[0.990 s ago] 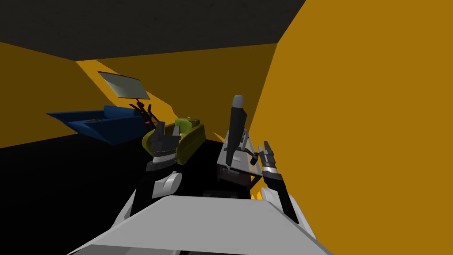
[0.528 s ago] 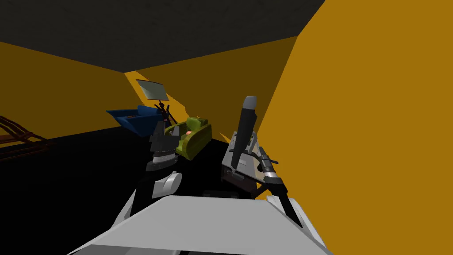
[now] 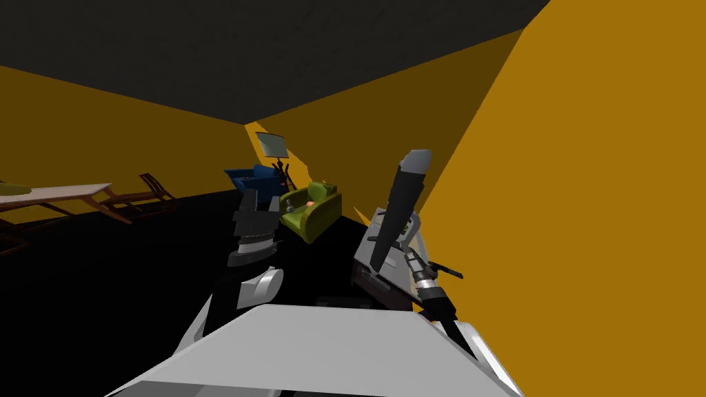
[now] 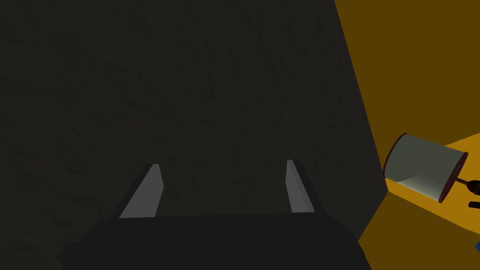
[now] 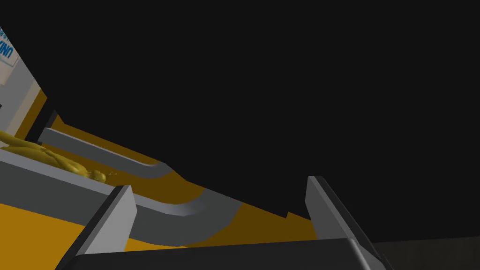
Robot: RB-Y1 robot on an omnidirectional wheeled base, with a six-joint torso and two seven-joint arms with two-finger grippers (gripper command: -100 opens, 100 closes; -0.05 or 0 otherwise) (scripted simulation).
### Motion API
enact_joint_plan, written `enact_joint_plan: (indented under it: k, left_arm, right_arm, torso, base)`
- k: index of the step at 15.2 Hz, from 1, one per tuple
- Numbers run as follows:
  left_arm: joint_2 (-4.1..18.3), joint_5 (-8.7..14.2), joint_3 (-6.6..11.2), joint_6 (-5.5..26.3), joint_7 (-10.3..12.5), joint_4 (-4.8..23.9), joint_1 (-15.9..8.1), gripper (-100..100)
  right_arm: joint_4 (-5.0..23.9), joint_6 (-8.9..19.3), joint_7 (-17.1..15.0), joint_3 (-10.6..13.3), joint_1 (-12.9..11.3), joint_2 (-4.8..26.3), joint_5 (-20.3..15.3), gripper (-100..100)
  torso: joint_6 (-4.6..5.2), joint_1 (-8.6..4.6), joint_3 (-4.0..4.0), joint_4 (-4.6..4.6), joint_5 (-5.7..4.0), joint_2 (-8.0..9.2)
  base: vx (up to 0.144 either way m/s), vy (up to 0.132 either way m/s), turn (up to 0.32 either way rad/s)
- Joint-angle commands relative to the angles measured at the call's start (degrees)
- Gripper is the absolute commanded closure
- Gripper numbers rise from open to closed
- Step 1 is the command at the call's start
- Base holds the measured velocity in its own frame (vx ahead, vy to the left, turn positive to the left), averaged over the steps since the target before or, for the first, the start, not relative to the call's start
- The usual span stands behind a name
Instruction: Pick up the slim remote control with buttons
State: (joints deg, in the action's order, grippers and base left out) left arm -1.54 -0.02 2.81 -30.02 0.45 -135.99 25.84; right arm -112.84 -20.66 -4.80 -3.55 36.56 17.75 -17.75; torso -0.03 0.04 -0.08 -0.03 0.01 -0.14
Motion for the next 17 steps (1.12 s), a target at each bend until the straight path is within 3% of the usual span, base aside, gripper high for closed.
enact_joint_plan:
  k: [1,2,5,7,9,12,14,15,16,17]
  left_arm:
    - [0.0,0.0,0.00,0.0,0.0,0.0,0.0,0]
    - [0.0,0.0,0.00,0.0,0.0,0.0,0.0,0]
    - [0.0,0.0,0.00,0.0,0.0,0.0,0.0,0]
    - [0.0,0.0,0.00,0.0,0.0,0.0,0.0,0]
    - [0.0,0.0,0.00,0.0,0.0,0.0,0.0,0]
    - [0.0,0.0,0.00,0.0,0.0,0.0,0.0,0]
    - [0.0,0.0,0.00,0.0,0.0,0.0,0.0,0]
    - [0.0,0.0,0.01,0.0,0.0,0.0,0.0,0]
    - [0.0,0.0,0.00,0.0,0.0,0.0,0.0,0]
    - [0.0,0.0,0.01,0.0,0.0,0.0,0.0,0]
  right_arm:
    - [2.8,-0.9,-0.8,-0.3,2.1,1.6,-2.9,-100]
    - [2.8,-0.9,-0.8,-0.3,2.1,1.6,-3.7,-100]
    - [6.4,-1.1,-2.2,-0.7,4.1,4.0,-7.8,-100]
    - [8.9,-1.2,-3.0,-0.9,5.1,5.1,-10.4,-100]
    - [9.3,-1.2,-3.0,-0.9,5.1,5.1,-11.8,-100]
    - [13.7,-1.4,-4.6,-1.3,7.1,7.2,-16.2,-100]
    - [13.9,-1.4,-4.6,-1.3,7.1,7.2,-17.5,-100]
    - [16.3,-1.5,-5.4,-1.4,8.1,8.1,-19.5,-100]
    - [16.3,-1.5,-5.4,-1.4,8.1,8.1,-20.4,-100]
    - [18.0,-1.6,-6.2,-1.6,9.1,9.0,-21.7,-100]
  torso:
    - [0.00,0.00,0.00,0.00,0.00,0.00]
    - [0.00,-0.01,0.00,0.00,0.00,0.00]
    - [-0.07,-0.02,-0.04,-0.03,-0.04,-0.05]
    - [-0.42,0.12,-0.37,-0.28,-0.25,-0.45]
    - [-0.78,0.31,-0.77,-0.55,-0.46,-1.00]
    - [-1.03,0.48,-1.21,-0.79,-0.64,-1.64]
    - [-1.28,0.49,-1.55,-0.98,-0.85,-2.13]
    - [-1.28,0.51,-1.67,-1.04,-0.89,-2.32]
    - [-1.38,0.51,-1.77,-1.08,-0.92,-2.47]
    - [-1.45,0.48,-1.88,-1.13,-1.00,-2.65]
  base:
    - [0.034,0.007,0.293]
    - [0.034,0.005,0.300]
    - [0.037,-0.002,0.373]
    - [0.026,-0.006,0.343]
    - [0.023,-0.002,0.303]
    - [0.034,0.004,0.350]
    - [0.031,-0.009,0.267]
    - [0.032,0.004,0.343]
    - [0.034,-0.004,0.331]
    - [0.037,-0.004,0.417]
